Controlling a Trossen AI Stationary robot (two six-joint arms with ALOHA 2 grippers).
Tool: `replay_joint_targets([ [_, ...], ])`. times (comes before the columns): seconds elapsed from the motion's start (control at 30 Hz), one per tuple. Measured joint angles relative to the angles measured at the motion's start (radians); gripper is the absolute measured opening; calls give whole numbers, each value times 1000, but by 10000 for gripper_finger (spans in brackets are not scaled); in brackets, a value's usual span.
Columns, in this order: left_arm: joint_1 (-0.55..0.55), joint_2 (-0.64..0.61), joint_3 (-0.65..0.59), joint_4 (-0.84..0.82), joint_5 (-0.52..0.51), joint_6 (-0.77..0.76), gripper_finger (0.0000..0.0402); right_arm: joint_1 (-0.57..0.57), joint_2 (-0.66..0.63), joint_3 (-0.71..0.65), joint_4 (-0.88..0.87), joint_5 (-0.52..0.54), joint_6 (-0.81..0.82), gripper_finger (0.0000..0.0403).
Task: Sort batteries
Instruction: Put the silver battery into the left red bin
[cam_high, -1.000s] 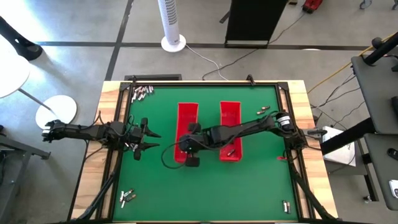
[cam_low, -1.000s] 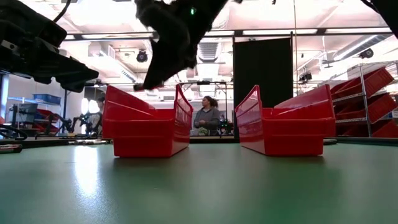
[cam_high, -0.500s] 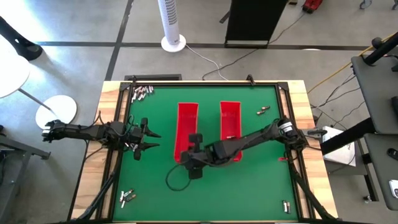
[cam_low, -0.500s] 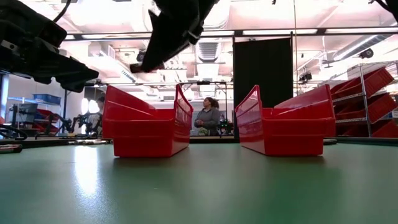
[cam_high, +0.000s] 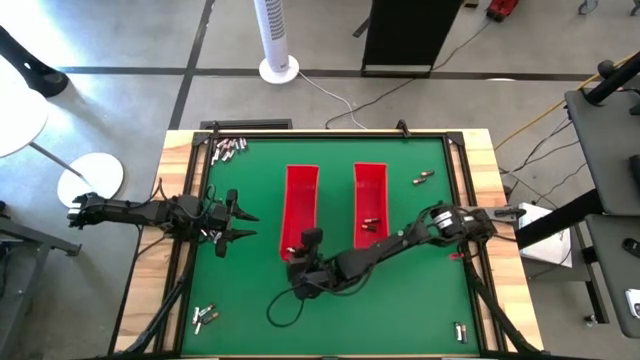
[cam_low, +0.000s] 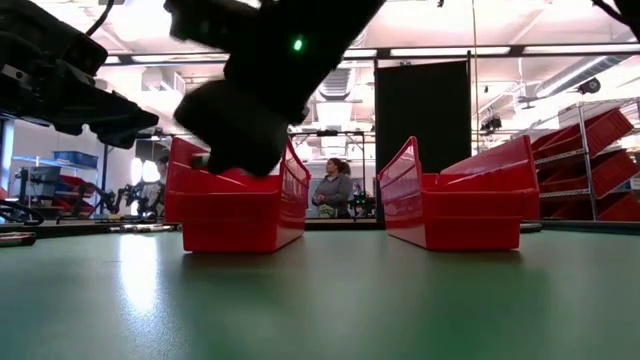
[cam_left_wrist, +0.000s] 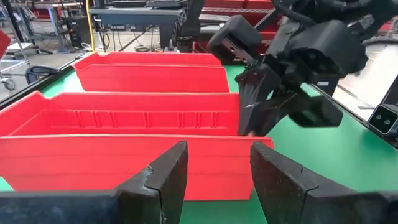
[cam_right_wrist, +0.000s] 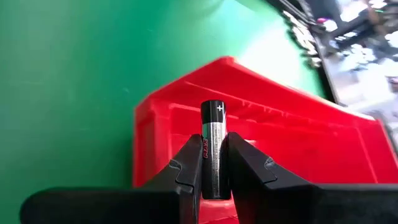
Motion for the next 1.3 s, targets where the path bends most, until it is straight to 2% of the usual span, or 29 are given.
replay_joint_targets([
  [0.2, 0, 0, 0, 0, 0, 0, 155, -1, 20, 28, -1, 21, 44, 49],
  [0.43, 0, 0, 0, 0, 0, 0, 155, -32, 23, 27, -49, -76, 133, 49],
  [0.67, 0, 0, 0, 0, 0, 0, 155, -67, 25, 27, -137, -131, 244, 49],
  [0.8, 0, 0, 0, 0, 0, 0, 155, -85, 20, 31, -172, -229, 311, 49],
  [1.03, 0, 0, 0, 0, 0, 0, 155, -113, 20, 92, -287, -468, 393, 49],
  [1.3, 0, 0, 0, 0, 0, 0, 155, -133, 25, 157, -384, -570, 493, 49],
])
